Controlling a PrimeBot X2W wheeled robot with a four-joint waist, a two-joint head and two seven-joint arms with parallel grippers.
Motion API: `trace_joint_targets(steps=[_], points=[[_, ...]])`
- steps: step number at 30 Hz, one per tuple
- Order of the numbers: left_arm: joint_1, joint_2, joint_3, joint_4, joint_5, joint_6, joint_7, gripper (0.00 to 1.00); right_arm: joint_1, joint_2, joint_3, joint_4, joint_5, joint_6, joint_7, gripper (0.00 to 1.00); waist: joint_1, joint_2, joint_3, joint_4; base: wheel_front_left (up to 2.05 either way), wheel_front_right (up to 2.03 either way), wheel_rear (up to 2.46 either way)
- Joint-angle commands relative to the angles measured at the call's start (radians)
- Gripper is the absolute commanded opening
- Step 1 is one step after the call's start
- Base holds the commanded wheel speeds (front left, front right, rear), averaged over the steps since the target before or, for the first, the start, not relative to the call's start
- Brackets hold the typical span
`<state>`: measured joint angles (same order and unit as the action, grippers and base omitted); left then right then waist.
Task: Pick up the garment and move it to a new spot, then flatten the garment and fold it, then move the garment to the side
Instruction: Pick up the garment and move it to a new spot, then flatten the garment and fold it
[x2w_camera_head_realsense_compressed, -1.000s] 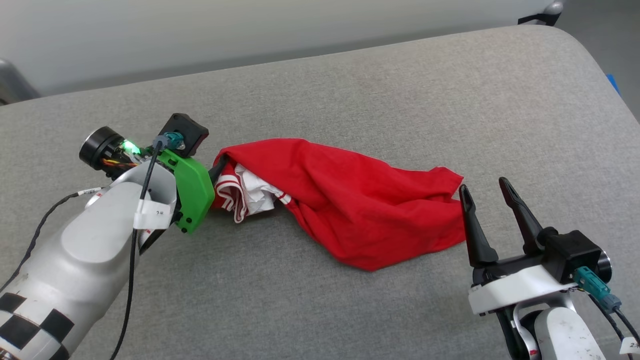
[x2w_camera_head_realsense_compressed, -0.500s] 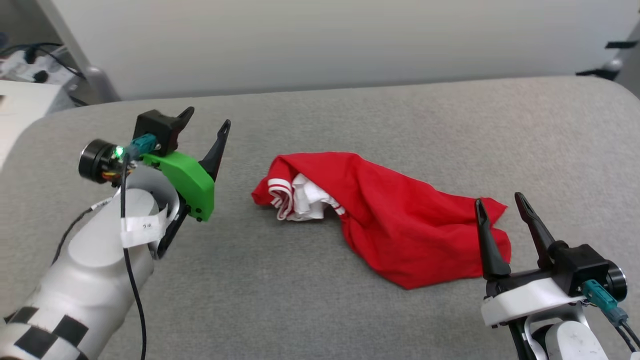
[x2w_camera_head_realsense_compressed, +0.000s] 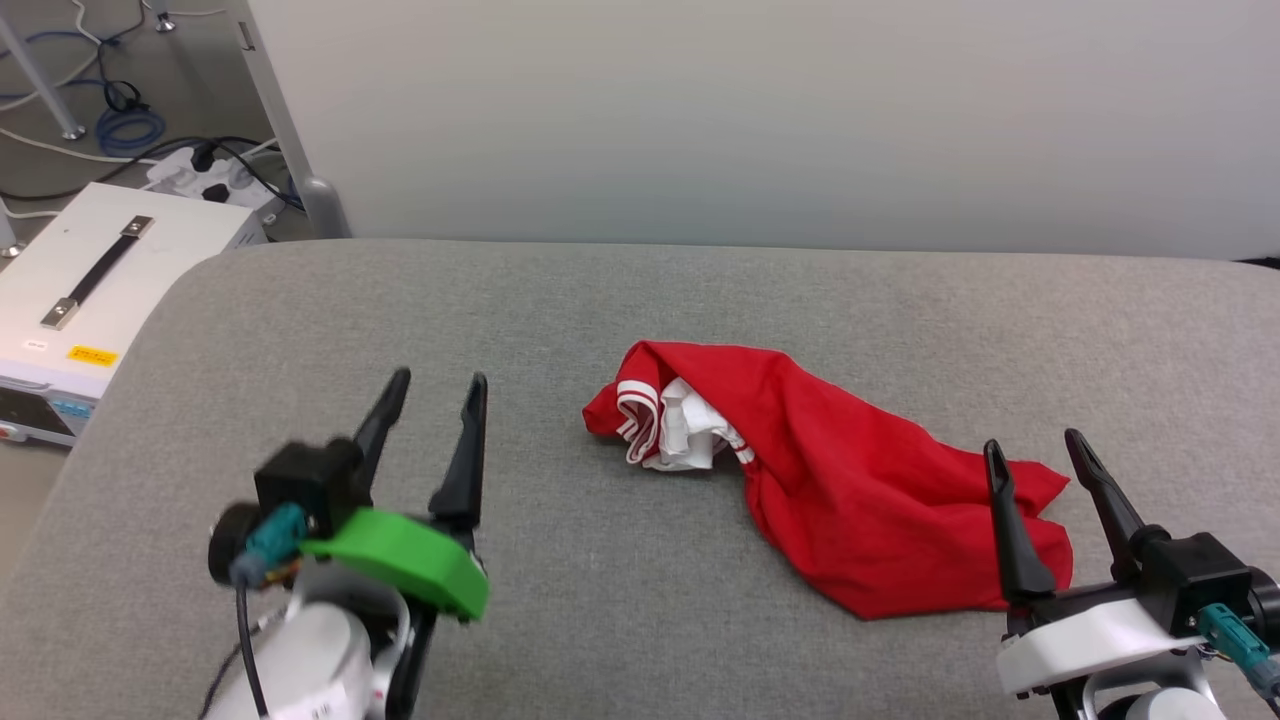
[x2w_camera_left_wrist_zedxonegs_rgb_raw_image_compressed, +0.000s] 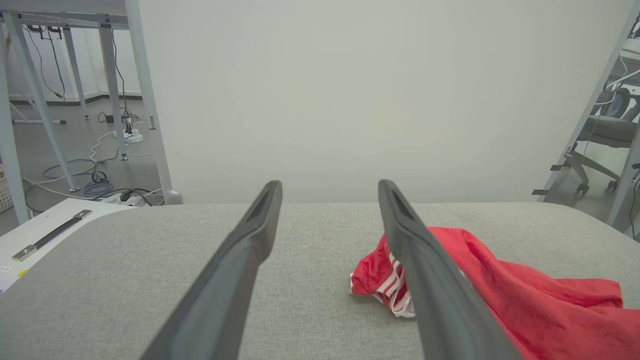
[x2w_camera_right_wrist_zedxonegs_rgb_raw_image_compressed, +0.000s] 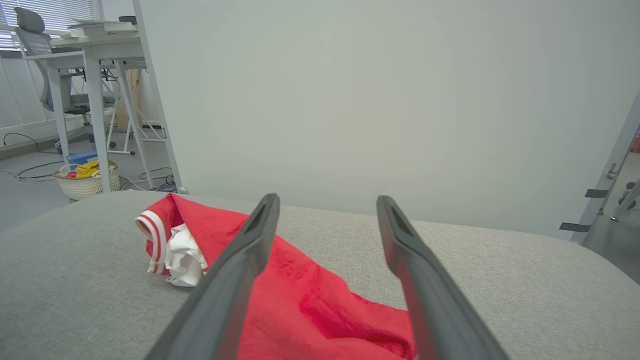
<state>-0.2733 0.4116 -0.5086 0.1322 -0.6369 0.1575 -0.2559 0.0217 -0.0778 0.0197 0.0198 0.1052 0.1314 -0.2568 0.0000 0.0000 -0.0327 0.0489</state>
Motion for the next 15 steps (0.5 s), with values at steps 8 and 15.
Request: trace_joint_targets(steps=[8,15], points=[[0.191,-0.095,0.083,-0.105,0.123,-0.004,-0.006,1.00,0.034,-0.016,0.010,-0.004,0.016,-0.001,-0.005,1.00,0.0000,0.0000,-0.015,0.022,0.00,0.00,0.00],[0.197,-0.135,0.111,-0.099,0.186,-0.049,-0.006,1.00,0.027,-0.045,0.037,0.009,0.021,-0.001,-0.003,1.00,0.0000,0.0000,-0.002,0.049,0.00,0.00,0.00]])
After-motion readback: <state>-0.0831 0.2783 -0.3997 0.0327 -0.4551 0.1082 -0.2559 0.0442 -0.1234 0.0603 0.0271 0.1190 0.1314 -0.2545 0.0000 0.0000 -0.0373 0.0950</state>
